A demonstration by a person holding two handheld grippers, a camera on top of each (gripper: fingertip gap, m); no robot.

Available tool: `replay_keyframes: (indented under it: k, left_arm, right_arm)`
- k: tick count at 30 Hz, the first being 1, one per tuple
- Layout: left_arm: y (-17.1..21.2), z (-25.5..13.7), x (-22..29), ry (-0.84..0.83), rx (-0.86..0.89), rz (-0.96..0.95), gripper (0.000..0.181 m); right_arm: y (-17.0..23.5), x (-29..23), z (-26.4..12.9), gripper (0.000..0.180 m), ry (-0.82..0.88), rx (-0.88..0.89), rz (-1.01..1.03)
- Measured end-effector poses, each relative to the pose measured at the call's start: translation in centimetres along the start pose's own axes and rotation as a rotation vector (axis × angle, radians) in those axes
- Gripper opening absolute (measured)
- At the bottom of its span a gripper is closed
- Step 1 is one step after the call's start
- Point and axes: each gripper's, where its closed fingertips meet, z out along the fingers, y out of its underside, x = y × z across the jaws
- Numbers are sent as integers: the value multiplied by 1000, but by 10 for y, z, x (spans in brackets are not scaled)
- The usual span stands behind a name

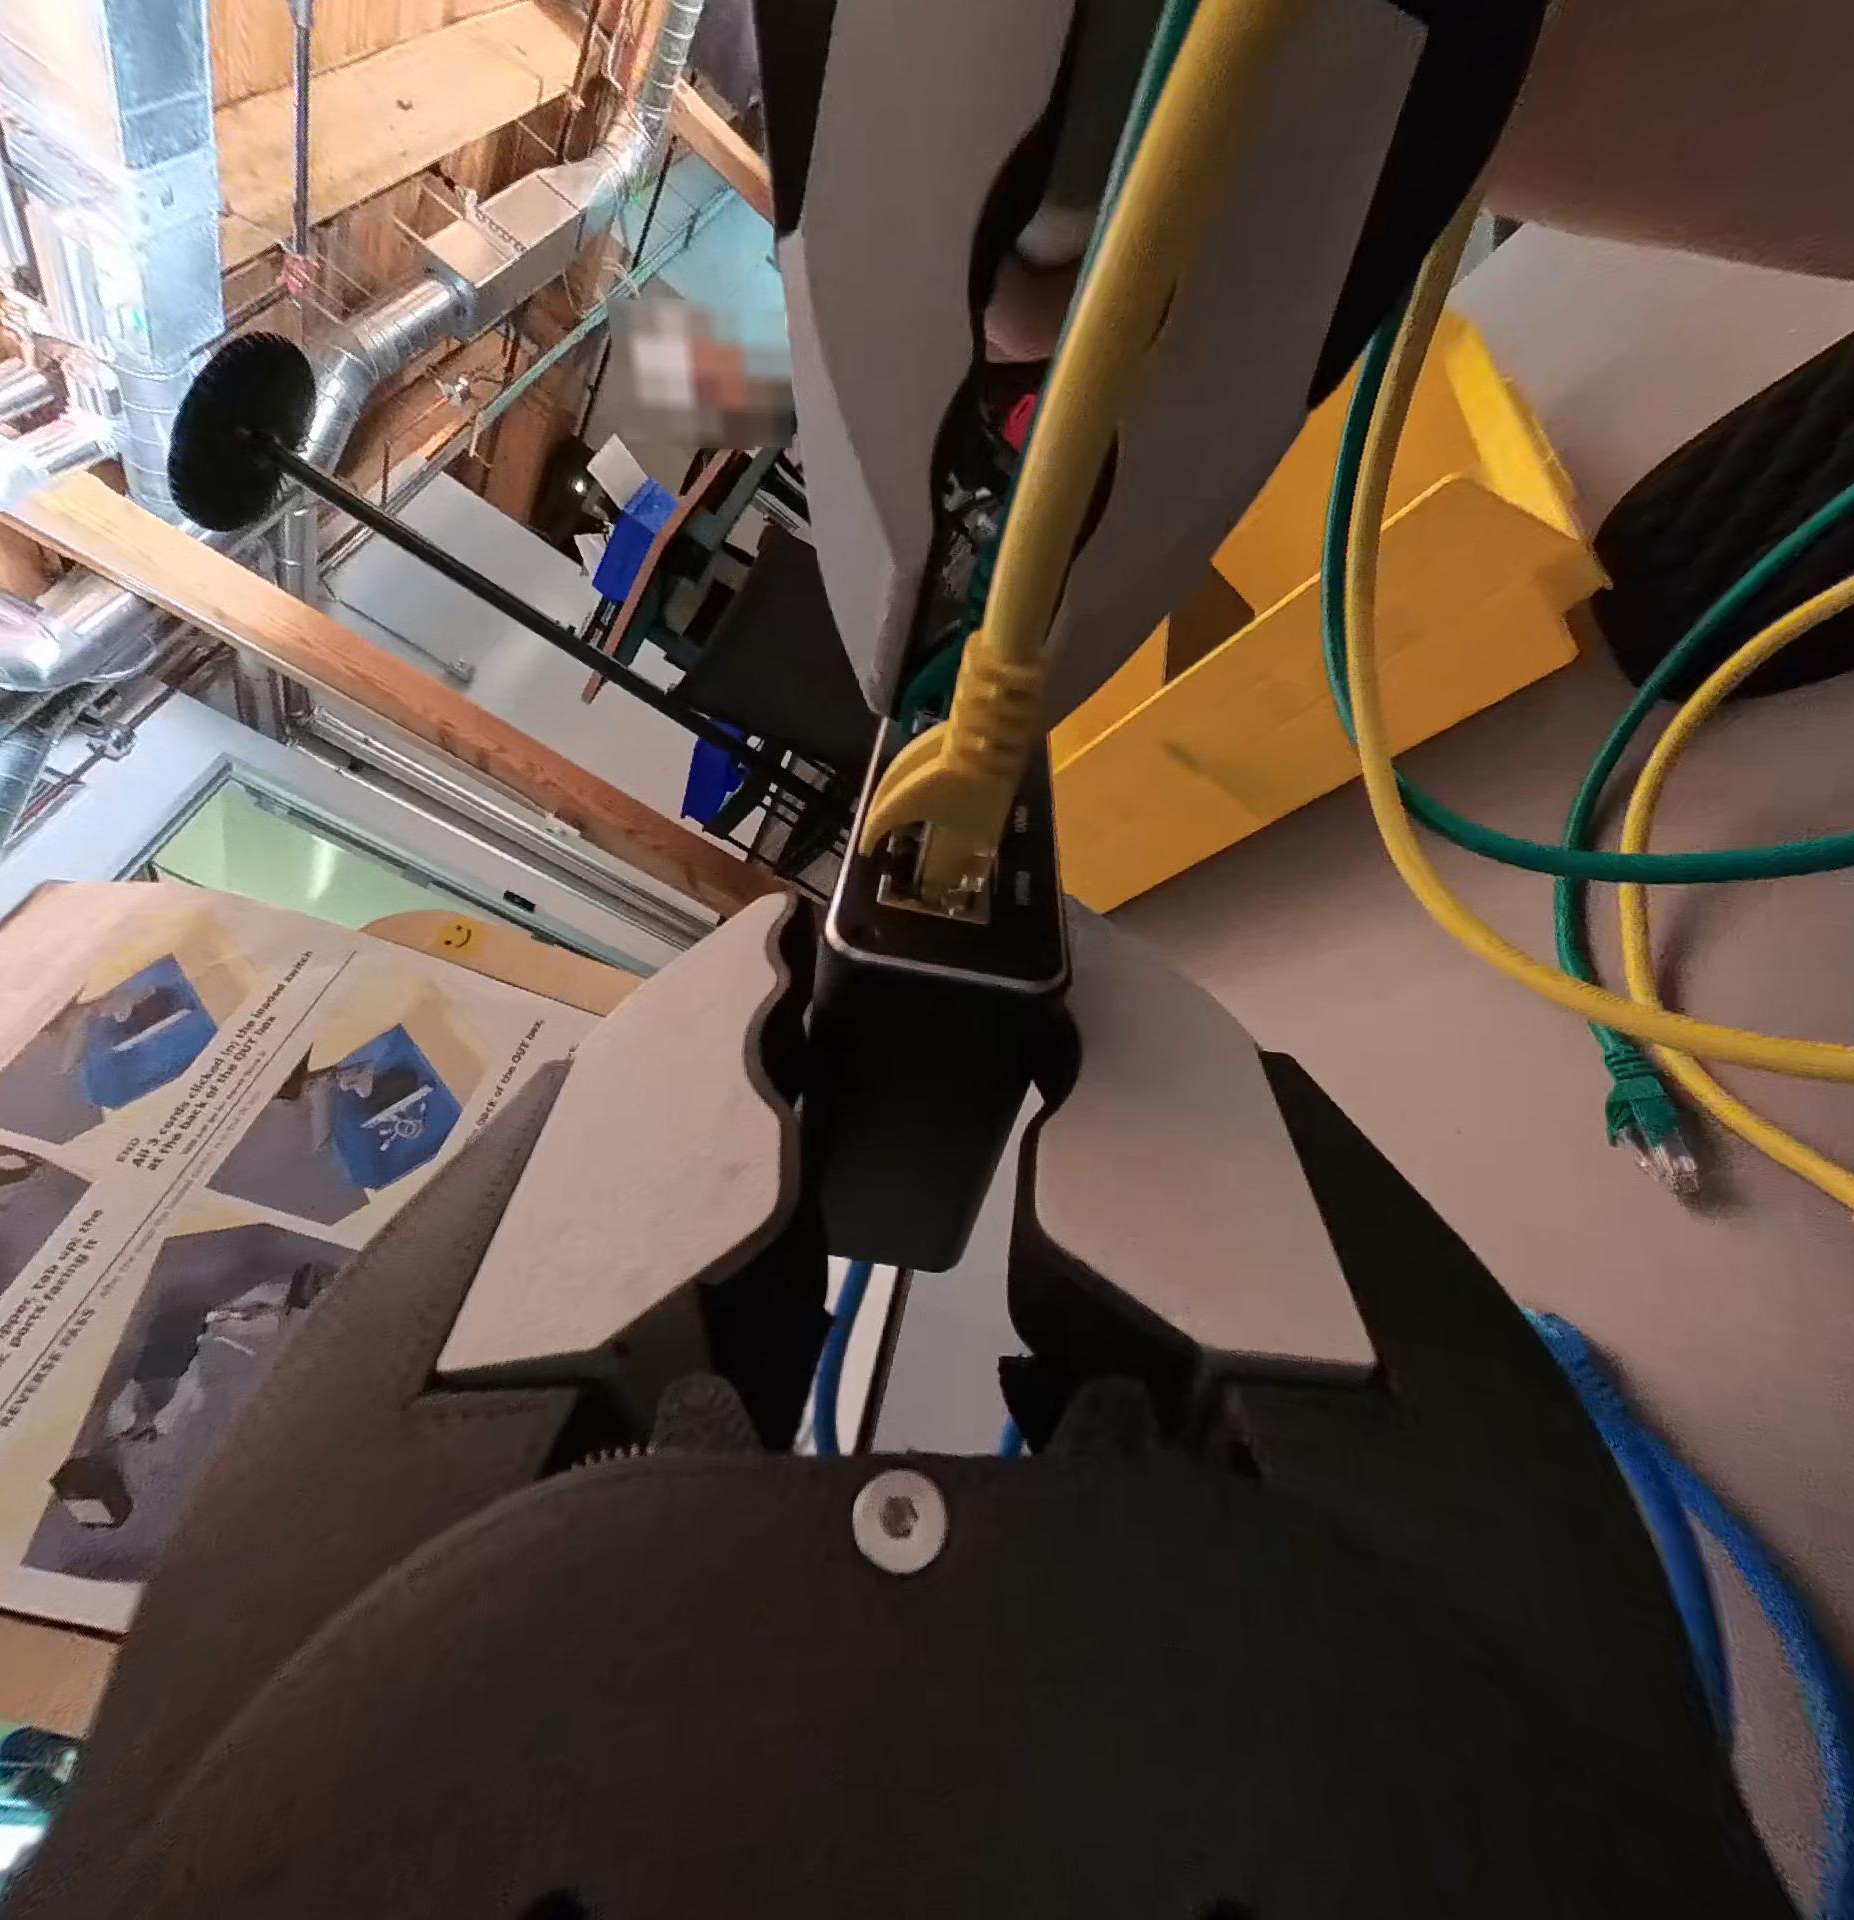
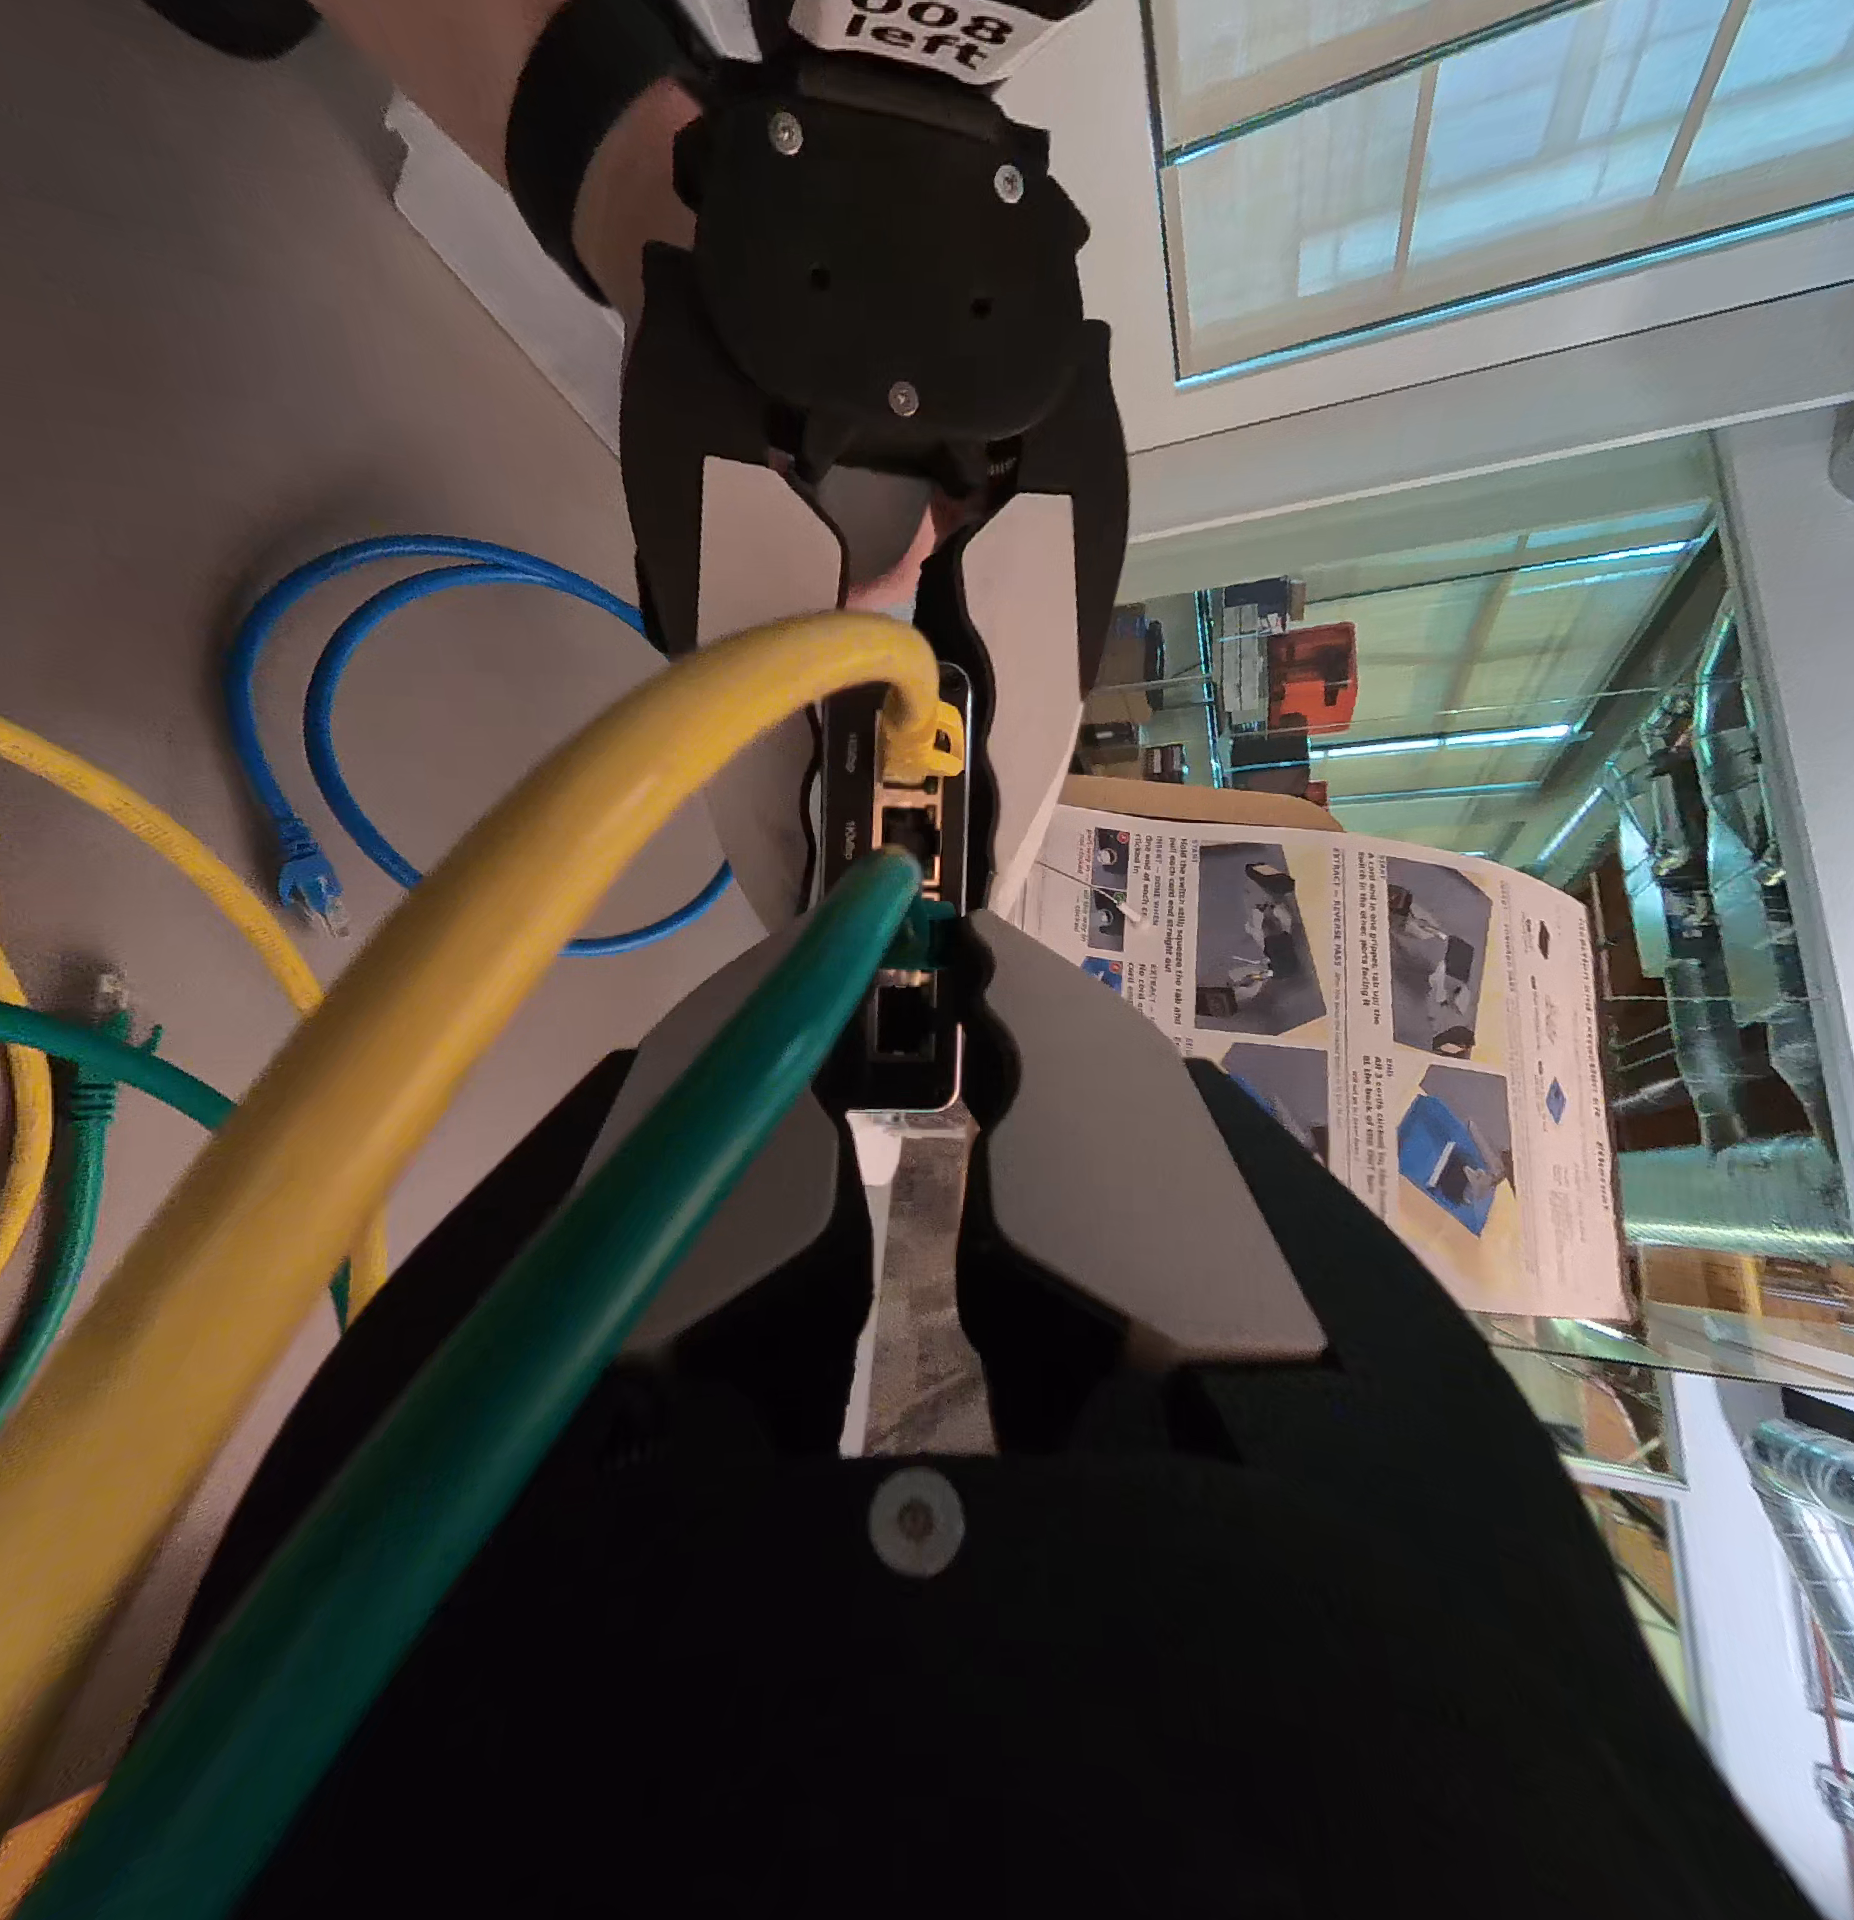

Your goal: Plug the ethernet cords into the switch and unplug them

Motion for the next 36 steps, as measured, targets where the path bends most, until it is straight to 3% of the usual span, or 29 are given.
replay_keyframes:
  k: [5,11,17,21,29,36]
  left_arm:
    - [4,2,-6,-155,-26,201,38]
    - [12,5,-5,-160,-72,256,38]
    - [22,6,-8,-136,-252,366,37]
    - [23,5,-19,-205,-322,420,36]
    - [33,7,-22,-217,-383,434,37]
    - [45,13,-10,-127,-398,386,39]
  right_arm:
    - [-2,0,-1,13,-4,21,3]
    - [-5,-3,1,13,-18,50,11]
    - [12,-8,3,15,-72,11,83]
    - [15,-6,4,19,-71,11,145]
    - [22,-13,10,20,-119,-18,257]
    - [28,-27,12,19,-210,-76,295]
